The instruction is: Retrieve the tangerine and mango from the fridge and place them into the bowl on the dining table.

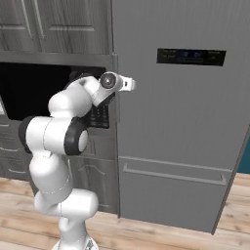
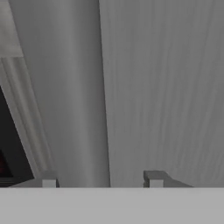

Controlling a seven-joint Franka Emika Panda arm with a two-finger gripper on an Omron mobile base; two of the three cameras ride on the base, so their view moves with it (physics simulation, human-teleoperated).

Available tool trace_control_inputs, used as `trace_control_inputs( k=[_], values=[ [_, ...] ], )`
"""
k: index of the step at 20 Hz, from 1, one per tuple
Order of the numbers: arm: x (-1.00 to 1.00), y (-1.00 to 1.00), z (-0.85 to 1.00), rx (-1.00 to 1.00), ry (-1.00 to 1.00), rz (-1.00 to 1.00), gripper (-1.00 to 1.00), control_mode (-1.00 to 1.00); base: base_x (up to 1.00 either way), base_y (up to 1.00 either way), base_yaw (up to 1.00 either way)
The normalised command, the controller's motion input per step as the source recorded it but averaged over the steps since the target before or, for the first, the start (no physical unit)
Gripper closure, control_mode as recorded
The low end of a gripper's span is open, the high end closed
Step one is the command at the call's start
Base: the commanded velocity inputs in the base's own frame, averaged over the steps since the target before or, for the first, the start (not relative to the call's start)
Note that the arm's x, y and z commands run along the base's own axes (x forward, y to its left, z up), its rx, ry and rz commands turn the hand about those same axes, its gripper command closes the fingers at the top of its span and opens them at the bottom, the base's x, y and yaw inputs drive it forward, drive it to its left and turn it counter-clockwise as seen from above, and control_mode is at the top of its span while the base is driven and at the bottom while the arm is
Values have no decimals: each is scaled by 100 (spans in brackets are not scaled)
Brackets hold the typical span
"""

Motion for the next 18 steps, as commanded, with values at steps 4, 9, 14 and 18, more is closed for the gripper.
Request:
trace_control_inputs(
  k=[4,9,14,18],
  values=[
    [-97,-57,11,0,1,0,100,-100,0,0,0],
    [-100,-93,8,1,4,0,100,-100,0,0,0],
    [-98,-100,3,1,14,-4,100,-100,0,0,0],
    [-99,-100,5,0,18,-8,100,-100,0,0,0]
  ],
)
